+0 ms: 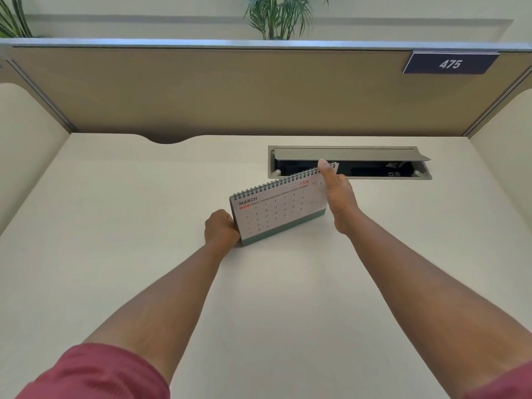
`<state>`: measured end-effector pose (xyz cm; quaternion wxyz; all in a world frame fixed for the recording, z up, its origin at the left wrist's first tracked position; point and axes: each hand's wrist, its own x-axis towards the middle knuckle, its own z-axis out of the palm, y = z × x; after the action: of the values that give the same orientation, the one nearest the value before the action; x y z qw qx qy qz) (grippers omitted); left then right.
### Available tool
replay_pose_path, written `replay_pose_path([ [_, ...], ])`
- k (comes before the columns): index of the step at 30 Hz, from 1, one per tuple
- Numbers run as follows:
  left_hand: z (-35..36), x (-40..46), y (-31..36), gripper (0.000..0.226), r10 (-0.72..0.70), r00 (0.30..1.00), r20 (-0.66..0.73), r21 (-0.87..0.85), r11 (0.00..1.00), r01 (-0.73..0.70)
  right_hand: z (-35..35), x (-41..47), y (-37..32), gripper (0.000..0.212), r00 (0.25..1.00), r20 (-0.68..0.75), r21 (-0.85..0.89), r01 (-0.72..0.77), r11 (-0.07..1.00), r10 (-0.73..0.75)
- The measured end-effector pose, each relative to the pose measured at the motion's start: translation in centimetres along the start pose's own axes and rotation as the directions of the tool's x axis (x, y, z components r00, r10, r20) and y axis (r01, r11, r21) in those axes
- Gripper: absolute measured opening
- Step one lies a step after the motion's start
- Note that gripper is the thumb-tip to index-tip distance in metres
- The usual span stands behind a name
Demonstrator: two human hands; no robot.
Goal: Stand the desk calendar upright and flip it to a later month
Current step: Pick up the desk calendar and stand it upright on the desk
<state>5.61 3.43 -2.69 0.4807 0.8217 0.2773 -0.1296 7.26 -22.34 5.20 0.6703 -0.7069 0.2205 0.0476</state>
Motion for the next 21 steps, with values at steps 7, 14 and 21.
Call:
replay_pose_path([
  [7,-1.6,-1.0,0.2,0.014,0.009,0.983,0.184,-0.413,0.908,0.069,-0.3,-0.4,-0.1,0.093,0.999,-0.007,-0.002,-0.044,0.999,0.044],
  [14,-3.3,-2.7,1.0,0.093,0.113,0.924,0.366,-0.477,0.875,0.082,0.4,-1.9,0.5,0.089,0.996,-0.057,0.005,-0.064,0.998,0.064],
  [21,-3.1,-3.6,1.7,0.107,0.166,0.892,0.421,-0.334,0.942,-0.018,0.0,-3.5,0.6,0.086,0.996,-0.007,-0.049,-0.090,0.995,0.089],
])
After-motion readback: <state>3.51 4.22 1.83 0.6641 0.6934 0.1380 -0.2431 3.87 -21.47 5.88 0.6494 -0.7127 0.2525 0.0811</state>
